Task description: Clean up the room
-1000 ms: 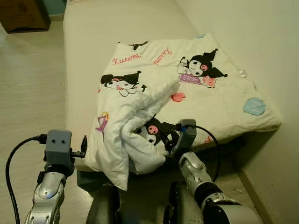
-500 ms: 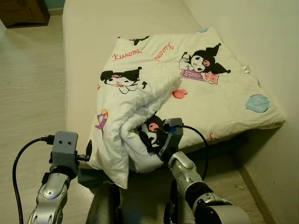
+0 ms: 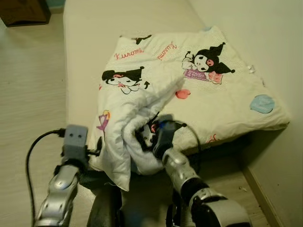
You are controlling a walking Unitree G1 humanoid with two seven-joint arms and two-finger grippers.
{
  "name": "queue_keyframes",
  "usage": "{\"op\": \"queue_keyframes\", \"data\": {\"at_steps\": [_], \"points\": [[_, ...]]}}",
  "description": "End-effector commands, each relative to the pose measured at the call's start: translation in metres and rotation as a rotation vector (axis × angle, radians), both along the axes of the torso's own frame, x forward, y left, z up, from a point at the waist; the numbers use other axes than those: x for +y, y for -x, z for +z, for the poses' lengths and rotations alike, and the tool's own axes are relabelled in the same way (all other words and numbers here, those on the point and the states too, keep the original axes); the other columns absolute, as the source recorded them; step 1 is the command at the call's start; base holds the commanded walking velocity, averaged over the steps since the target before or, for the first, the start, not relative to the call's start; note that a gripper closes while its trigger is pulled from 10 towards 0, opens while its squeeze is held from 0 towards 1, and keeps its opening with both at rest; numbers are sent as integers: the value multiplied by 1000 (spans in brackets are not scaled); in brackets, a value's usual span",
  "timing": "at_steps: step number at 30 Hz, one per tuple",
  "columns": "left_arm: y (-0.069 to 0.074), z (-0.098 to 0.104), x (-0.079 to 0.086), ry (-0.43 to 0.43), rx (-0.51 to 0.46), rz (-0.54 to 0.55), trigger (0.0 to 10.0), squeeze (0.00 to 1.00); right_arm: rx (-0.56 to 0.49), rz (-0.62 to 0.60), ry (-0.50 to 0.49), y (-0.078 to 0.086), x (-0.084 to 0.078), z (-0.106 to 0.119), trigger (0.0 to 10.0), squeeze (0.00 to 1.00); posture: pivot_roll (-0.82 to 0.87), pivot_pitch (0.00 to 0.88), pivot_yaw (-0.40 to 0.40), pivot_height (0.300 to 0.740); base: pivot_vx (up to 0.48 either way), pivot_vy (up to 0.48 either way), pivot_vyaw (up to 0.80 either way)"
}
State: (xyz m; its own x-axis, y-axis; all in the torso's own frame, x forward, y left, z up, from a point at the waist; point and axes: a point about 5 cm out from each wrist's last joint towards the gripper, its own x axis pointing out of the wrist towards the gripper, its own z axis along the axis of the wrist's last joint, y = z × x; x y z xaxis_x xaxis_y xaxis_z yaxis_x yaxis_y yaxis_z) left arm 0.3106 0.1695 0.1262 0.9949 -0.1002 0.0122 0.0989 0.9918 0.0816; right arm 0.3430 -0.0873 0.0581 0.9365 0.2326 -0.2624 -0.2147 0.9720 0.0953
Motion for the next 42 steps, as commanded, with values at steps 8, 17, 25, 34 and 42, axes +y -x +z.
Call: {"op": "queue_keyframes", "data": {"at_steps": [8,17,25,34,42], "points": [[-35,19,-51,113,36,-210,10000,1000,-10,-251,70,18,-58,-22,10000,0,26,351,20,609,0,0,0],[-60,44,-85,142,32,-266,10000,1000,7,-316,139,25,-77,-30,10000,0,9,344,42,609,0,0,0],[-69,31,-99,-184,96,-248,10000,1000,3,-282,152,29,-73,-33,10000,0,-3,350,57,609,0,0,0],[-63,16,-118,-331,91,-298,10000,1000,5,-261,164,31,-70,-35,10000,0,-1,356,59,609,0,0,0],[-59,-1,-120,-655,35,-322,10000,467,8,-252,159,32,-69,-36,10000,0,-8,356,64,609,0,0,0]]}}
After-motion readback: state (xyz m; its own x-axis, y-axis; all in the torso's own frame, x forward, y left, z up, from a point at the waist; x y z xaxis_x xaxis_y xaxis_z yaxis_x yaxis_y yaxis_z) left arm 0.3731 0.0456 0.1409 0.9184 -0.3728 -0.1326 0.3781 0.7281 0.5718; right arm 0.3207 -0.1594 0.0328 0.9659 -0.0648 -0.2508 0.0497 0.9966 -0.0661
